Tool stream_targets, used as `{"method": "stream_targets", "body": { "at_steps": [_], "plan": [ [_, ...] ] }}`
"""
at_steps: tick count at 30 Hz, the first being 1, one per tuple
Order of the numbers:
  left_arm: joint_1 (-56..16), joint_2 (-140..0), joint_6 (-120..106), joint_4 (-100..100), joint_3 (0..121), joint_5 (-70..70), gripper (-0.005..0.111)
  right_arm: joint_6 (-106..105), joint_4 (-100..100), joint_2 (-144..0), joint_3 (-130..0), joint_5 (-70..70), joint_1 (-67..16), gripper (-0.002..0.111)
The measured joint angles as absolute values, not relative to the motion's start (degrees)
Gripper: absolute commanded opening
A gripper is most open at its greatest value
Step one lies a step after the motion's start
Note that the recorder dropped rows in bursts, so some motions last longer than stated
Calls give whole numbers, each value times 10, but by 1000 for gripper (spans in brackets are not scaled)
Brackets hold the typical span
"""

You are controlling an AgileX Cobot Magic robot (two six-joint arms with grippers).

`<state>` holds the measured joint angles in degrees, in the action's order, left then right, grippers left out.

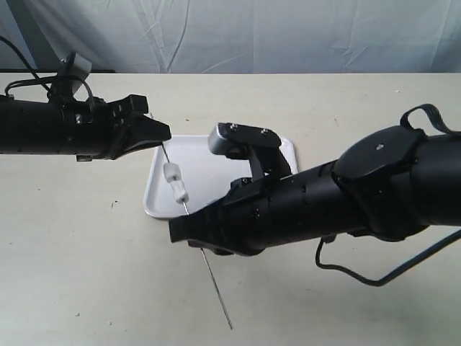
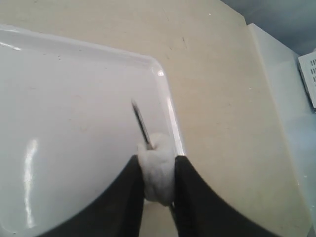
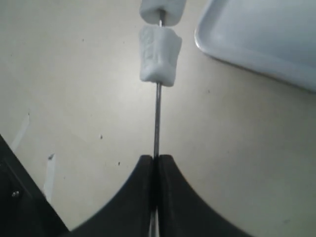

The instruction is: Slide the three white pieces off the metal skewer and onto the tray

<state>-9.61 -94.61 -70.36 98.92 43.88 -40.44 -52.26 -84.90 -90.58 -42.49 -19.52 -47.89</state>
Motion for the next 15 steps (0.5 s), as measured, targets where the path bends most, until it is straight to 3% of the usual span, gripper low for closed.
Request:
{"method": "stream_targets", "body": {
  "at_steps": [15],
  "plan": [
    [-96, -946, -704, 990, 461, -331, 20, -437, -755, -906, -399, -294, -481, -1]
  ]
}}
